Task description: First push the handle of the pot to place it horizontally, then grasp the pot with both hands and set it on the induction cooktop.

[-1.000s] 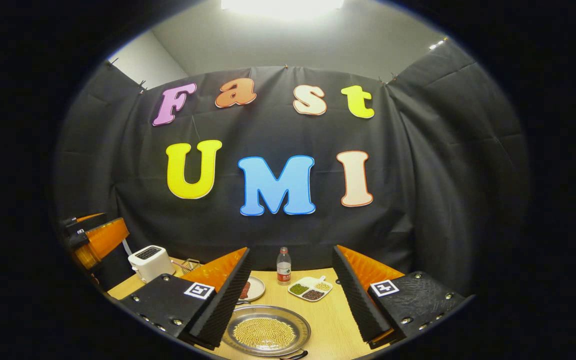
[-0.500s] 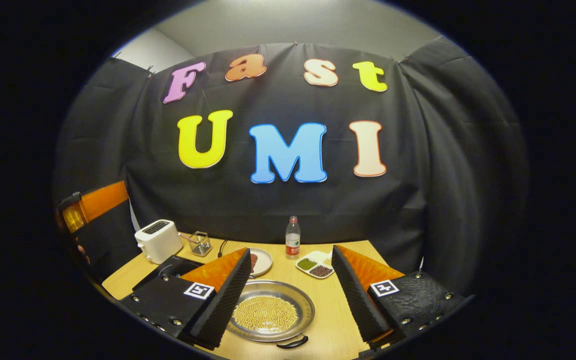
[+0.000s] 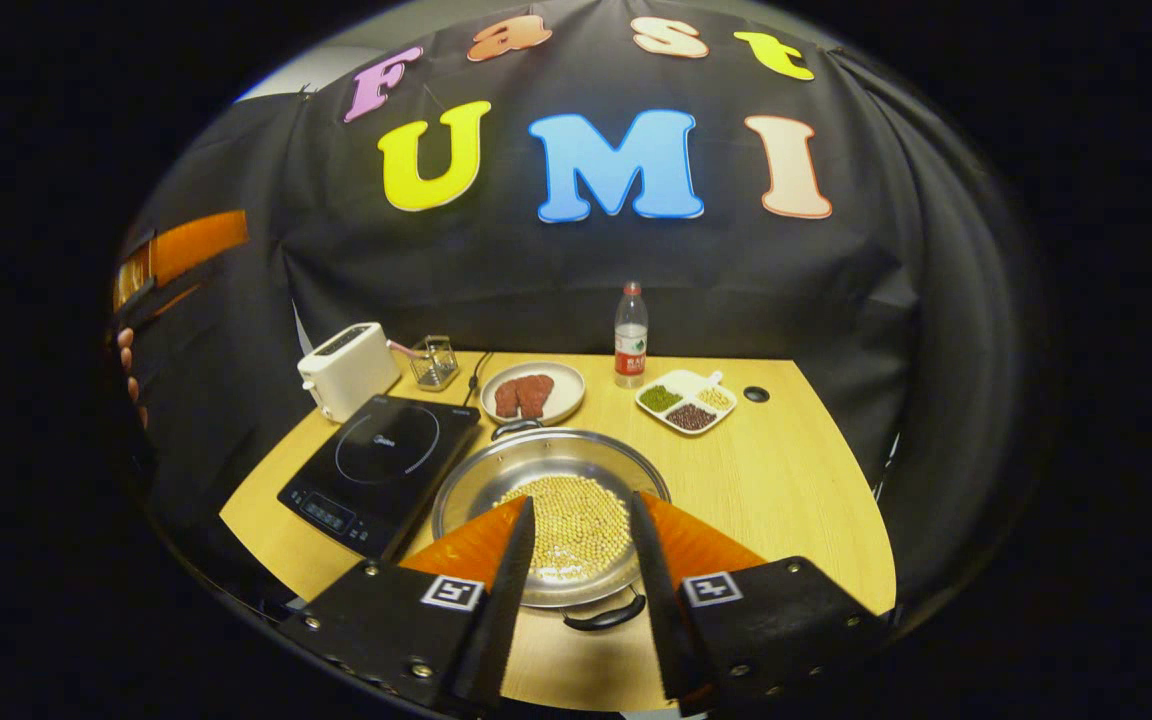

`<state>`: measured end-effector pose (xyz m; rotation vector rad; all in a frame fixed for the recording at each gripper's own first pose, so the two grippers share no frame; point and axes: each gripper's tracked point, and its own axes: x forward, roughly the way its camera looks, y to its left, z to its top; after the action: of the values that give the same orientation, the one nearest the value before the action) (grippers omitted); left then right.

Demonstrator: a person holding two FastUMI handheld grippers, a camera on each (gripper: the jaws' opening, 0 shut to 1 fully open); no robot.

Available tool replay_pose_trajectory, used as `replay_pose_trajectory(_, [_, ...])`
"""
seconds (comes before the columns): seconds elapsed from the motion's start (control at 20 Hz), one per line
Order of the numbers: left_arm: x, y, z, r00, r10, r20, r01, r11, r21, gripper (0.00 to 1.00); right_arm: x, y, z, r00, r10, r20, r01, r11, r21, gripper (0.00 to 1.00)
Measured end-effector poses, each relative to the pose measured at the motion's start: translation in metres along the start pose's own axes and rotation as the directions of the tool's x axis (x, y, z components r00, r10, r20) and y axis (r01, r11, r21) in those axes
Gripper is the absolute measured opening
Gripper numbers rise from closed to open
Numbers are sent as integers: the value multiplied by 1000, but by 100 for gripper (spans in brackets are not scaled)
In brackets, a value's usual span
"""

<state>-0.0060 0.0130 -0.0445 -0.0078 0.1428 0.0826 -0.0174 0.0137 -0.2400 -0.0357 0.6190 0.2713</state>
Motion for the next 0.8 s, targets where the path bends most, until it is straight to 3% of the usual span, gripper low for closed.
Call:
replay_pose_trajectory(0.05, [0,0,-1,1000,6,-2,-6,1000,6,98,7,5,-11,999,28,-39,-28,1000,0,51])
replay_pose_trajectory(0.15, [1,-1,-4,1000,11,-9,-11,1000,16,98,9,8,-35,992,56,-112,-57,998,-6,51])
replay_pose_trajectory(0.2, [0,-1,-6,1000,13,-13,-12,1000,21,98,13,3,-44,988,49,-146,-51,999,-4,28])
replay_pose_trajectory(0.25, [-1,0,-5,1000,16,-13,-16,1000,26,98,15,11,-53,980,93,-173,-92,996,14,4])
replay_pose_trajectory(0.35, [-1,2,-6,1000,27,-16,-27,999,30,98,21,22,-77,955,158,-251,-151,987,45,9])
replay_pose_trajectory(0.5, [-2,8,-7,999,48,-16,-47,998,37,98,24,29,-100,925,217,-313,-198,976,94,3])
replay_pose_trajectory(0.8, [-7,22,-14,995,93,-31,-92,995,38,98,36,43,-135,868,255,-427,-232,967,106,3])
